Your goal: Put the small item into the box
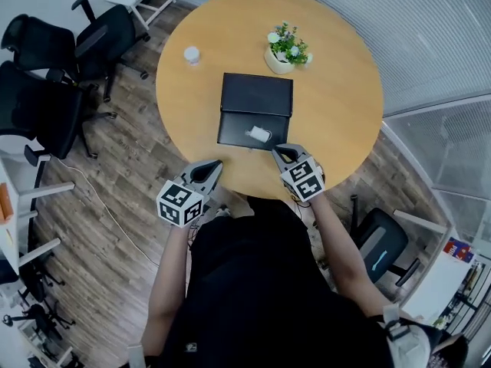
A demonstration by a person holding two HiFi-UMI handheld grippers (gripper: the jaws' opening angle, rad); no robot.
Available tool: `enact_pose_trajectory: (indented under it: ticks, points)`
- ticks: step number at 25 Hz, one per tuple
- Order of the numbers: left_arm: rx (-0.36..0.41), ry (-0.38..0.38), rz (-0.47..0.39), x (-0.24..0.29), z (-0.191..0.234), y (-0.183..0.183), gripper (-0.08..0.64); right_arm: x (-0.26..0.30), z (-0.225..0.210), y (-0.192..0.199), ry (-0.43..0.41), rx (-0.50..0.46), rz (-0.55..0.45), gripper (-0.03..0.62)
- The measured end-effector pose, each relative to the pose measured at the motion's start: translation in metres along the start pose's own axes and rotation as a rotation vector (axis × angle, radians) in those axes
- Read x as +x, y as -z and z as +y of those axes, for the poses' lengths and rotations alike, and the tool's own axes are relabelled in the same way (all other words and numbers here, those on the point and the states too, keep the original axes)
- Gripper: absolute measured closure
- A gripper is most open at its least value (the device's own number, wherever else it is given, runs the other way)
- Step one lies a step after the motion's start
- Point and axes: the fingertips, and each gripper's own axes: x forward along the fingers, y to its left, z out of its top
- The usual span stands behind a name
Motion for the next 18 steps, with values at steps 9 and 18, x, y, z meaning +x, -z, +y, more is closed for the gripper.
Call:
enact_pose_trajectory:
  ticks: [9,18]
  points:
    - [0.067,0.091,0.024,0.004,-0.009,-0.002,0.554,-0.05,0.007,0.01,0.152,0.092,-0.039,0.588]
    - [0.112,0.162,0.045,-0.008,-0.034,0.018,0.554,-0.074,0.038,0.019,0.242,0.14,-0.044,0.589]
